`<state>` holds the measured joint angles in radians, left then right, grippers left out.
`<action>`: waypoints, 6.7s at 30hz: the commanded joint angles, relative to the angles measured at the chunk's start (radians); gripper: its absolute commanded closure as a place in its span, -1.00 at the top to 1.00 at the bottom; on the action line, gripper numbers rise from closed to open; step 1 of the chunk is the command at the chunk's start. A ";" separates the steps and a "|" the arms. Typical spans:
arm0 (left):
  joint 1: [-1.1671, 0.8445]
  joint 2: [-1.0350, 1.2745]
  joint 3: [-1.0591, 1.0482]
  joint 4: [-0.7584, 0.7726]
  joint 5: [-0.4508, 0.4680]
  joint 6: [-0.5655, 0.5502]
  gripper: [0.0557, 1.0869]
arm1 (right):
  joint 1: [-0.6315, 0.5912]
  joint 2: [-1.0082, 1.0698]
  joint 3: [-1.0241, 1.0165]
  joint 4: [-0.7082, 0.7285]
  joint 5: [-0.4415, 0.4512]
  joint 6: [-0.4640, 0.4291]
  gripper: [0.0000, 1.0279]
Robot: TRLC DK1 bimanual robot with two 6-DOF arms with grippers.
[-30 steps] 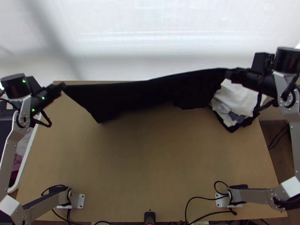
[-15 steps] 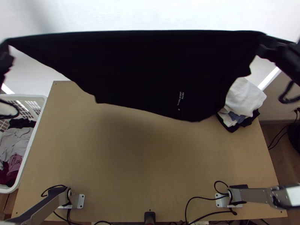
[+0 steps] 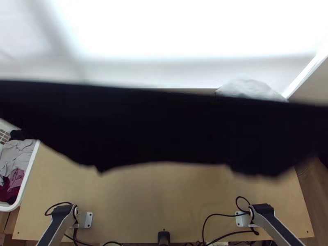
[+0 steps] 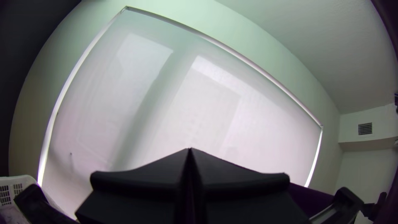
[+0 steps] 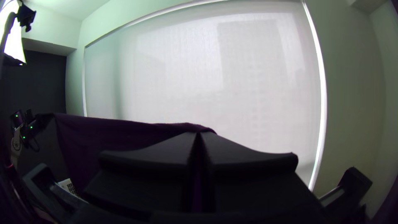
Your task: Fold the t-shirt
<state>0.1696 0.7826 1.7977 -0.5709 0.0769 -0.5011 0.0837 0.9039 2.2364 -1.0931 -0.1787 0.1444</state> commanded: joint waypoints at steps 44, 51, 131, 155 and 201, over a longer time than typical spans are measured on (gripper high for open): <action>0.024 0.646 -0.548 0.491 0.008 -0.011 -0.93 | 0.059 0.645 -0.768 0.820 0.031 0.149 -0.95; 0.018 0.846 -0.431 0.399 0.009 -0.025 -0.93 | 0.074 0.845 -0.644 0.679 0.021 0.199 -0.95; -0.045 0.710 -0.641 -0.169 0.176 0.038 -0.92 | 0.149 0.923 -0.794 0.311 0.223 0.336 -0.93; -0.096 0.285 -0.784 -0.201 0.221 0.119 0.90 | 0.160 0.500 -0.962 -0.053 0.170 0.451 0.88; -0.120 0.175 -0.848 -0.722 0.087 0.627 0.90 | 0.163 0.372 -1.483 0.087 -0.051 0.339 -0.75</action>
<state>0.0540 0.9447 0.9791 -1.2419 0.1719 0.0322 0.2466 1.2701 0.7830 -1.0203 -0.2287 0.4927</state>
